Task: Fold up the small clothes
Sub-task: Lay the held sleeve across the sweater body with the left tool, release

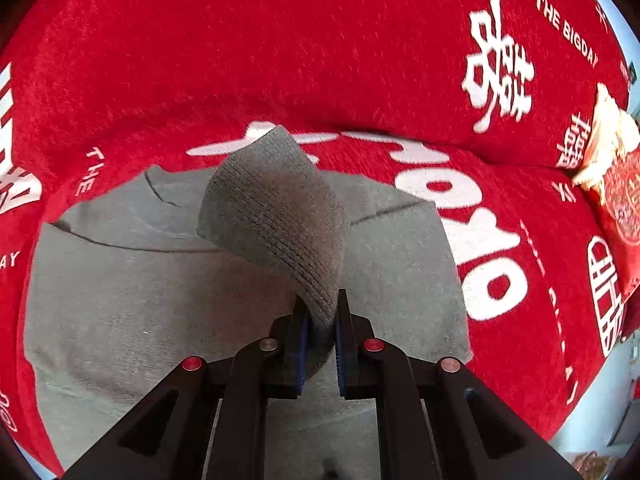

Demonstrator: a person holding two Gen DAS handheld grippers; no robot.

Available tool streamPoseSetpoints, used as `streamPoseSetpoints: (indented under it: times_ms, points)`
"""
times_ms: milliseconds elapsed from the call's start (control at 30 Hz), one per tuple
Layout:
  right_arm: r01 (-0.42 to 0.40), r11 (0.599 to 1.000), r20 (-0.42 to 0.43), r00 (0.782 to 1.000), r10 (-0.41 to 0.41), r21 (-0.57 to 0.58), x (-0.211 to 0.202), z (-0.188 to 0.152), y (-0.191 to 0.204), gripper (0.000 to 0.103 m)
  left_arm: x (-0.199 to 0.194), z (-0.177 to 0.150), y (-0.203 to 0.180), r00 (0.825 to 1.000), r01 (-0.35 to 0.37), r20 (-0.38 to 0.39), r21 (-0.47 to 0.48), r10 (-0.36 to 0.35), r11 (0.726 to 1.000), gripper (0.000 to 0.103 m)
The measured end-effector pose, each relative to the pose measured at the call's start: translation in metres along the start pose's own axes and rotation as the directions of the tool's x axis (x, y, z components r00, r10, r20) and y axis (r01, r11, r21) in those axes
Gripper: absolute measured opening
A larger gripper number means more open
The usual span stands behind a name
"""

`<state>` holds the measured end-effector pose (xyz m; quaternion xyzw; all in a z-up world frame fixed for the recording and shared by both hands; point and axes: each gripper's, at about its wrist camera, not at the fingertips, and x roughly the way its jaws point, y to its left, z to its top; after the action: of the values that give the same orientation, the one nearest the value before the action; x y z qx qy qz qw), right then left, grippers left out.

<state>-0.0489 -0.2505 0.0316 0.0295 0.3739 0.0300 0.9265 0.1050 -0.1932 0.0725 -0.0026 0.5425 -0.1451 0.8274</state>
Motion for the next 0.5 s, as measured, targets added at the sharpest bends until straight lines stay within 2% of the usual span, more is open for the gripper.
streamPoseSetpoints:
  times_ms: [100,333,500]
  points:
    - [-0.011,1.0,0.005,1.0,0.011,0.008,0.0,0.0,-0.002,0.09,0.01,-0.004,-0.008,1.0,-0.008,-0.014,0.025,0.008,1.0,0.012]
    - [-0.014,1.0,0.01,1.0,0.014,0.011,0.001,-0.001,-0.001,0.09,0.03,-0.006,-0.005,0.996,0.042,-0.079,0.019,-0.041,0.999,0.013]
    - [-0.024,1.0,0.011,1.0,0.024,0.014,0.001,-0.001,-0.003,0.091,0.029,-0.005,0.008,0.988,0.12,-0.099,-0.025,-0.122,0.992,0.013]
